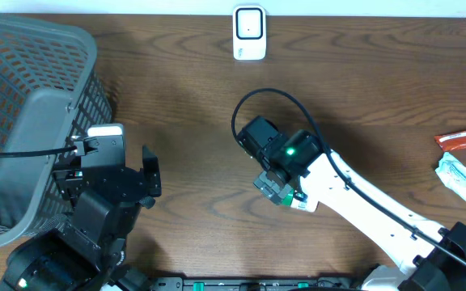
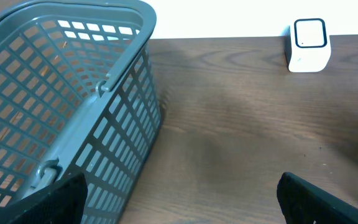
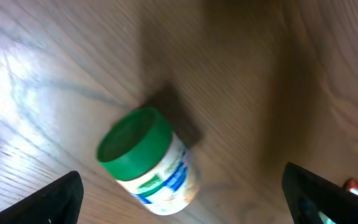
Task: Scan the item barcode
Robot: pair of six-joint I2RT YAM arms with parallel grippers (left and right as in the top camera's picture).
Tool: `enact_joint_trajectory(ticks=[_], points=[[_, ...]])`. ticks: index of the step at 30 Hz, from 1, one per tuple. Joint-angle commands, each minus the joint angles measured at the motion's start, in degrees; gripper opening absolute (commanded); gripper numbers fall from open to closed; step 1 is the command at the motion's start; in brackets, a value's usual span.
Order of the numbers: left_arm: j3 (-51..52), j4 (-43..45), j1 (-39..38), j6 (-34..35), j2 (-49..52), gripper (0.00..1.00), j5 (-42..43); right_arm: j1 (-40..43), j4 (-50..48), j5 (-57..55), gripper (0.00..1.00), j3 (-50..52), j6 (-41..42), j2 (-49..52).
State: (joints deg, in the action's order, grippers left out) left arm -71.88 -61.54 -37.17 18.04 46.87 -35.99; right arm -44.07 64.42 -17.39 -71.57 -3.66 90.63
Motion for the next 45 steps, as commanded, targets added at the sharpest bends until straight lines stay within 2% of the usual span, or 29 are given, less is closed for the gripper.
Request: enact_joint_trajectory(ticks=[1,11,22,34,39,43,45], points=[[-0.35,-0.15,0.2,0.26,-0.15,0.98,-0.7,-0.35,-0.48,0.79,0.98,1.22,-4.39,-0.24],[-0.35,-0.15,0.2,0.26,-0.15,0.98,-0.7,-2.89,-2.27,1.16,0.99,5.33,-4.35,1.4],[-0.35,-0.15,0.17,0.24,-0.15,0.98,-0.7,-3.85,-5.84,-3.76,0.99,8.76,-4.35,2.93],[-0.35,-0.15,0.2,0.24,-0.15,0.98,-0.7,-4.09,-5.7,-3.76,0.93,8.76,-4.11,14.12],[-0.35,-0.15,0.17,0.24,-0.15,0.98,-0.7,-4.09,-5.7,-3.87,0.82,8.76,-4.11,17.03],[-0.35,-0.15,0.2,0.26,-0.15,0.98,-0.7,-4.09,-5.73,-7.02,0.66,8.74,-3.48,17.0],[-0.35,-0.15,0.2,0.26,-0.15,0.98,-0.7,-4.09,-6.36,-7.21,0.63,8.74,-3.45,17.0]])
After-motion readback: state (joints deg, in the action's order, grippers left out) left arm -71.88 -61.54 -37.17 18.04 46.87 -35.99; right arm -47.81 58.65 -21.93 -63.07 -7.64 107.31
